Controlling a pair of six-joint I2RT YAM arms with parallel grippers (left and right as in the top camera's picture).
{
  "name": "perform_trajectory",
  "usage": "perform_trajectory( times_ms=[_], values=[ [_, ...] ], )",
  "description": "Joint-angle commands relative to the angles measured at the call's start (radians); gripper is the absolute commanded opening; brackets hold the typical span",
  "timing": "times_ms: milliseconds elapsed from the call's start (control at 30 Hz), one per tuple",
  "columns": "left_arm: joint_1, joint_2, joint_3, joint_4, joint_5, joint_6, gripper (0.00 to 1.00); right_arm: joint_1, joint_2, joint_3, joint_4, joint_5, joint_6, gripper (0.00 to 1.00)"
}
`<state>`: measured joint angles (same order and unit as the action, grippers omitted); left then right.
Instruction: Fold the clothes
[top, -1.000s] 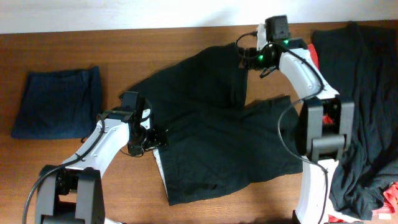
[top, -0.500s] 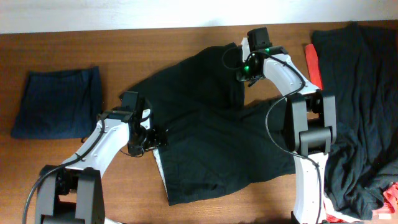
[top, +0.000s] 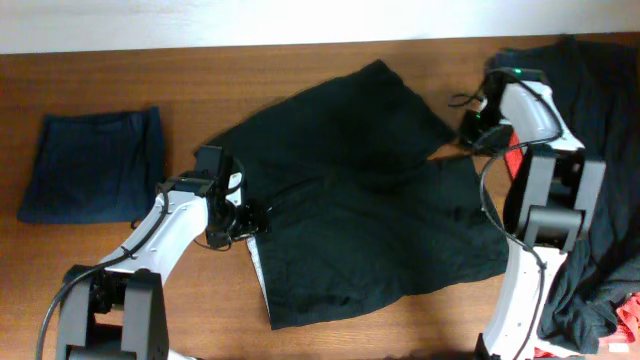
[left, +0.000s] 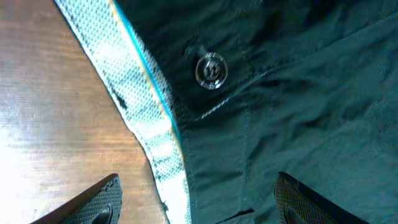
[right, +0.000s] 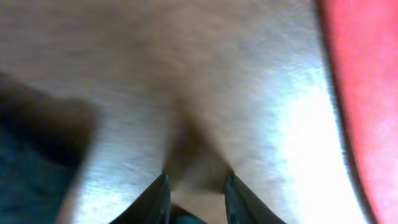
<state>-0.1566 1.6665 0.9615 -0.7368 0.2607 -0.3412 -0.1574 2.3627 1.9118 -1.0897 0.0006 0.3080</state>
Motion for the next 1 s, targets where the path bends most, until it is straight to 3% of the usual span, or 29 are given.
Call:
perform_trajectory(
  times_ms=[0,400,667,700,733,800,967],
  values=[
    [0.003,0.007,0.008,0.019,0.005,-0.012,0.78,-0.003,-0.011,-0.01,-0.056,0.019,0.015,0.36],
    [0.002,0.024,0.006,0.111,-0.07,-0.01,0.74,-0.027,-0.34,-0.01,-0.231,0.019,-0.015,0.36],
    [0.003,0.185,0.004,0.154,-0.074,-0.014,0.74,-0.027,-0.414,-0.01,-0.307,0.019,-0.039,0.36],
    [0.002,0.2,0.004,0.168,-0.073,-0.014,0.71,-0.027,-0.414,-0.01,-0.315,0.019,-0.039,0.36],
    [0.002,0.213,0.004,0.188,-0.067,-0.014,0.52,-0.027,-0.414,-0.01,-0.32,0.019,-0.039,0.36],
    [0.003,0.22,0.005,0.239,-0.076,-0.013,0.01,-0.027,-0.414,-0.01,-0.322,0.019,-0.042,0.36],
    [0.042,0.22,0.128,0.318,-0.188,0.003,0.0,-0.027,-0.414,-0.01,-0.332,0.019,-0.042,0.36]
  ],
)
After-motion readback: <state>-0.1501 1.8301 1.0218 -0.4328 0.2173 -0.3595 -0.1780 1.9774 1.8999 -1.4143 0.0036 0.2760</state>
